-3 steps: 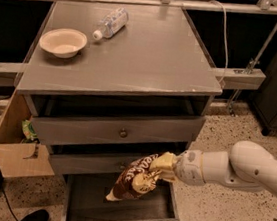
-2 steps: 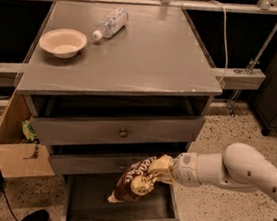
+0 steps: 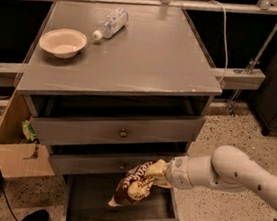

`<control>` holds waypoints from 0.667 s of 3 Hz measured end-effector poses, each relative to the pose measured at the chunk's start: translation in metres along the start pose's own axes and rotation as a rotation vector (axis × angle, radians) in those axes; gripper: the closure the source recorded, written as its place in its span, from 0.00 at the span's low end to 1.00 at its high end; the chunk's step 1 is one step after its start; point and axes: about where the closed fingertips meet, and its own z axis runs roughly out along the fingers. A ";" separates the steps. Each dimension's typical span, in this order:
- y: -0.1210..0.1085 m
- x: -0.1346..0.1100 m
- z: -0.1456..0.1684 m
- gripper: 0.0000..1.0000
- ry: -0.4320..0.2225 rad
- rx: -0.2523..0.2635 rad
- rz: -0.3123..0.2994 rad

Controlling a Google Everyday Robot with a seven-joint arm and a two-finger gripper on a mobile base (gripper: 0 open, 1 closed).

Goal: Place brown chip bag into bottom drawer

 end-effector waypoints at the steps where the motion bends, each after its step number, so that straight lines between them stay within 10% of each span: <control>1: 0.014 0.004 0.011 1.00 -0.006 -0.014 0.013; 2: 0.036 0.013 0.027 1.00 -0.009 -0.023 0.029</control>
Offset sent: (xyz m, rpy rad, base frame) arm 0.0174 -0.0077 -0.0819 -0.0213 0.0543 -0.0229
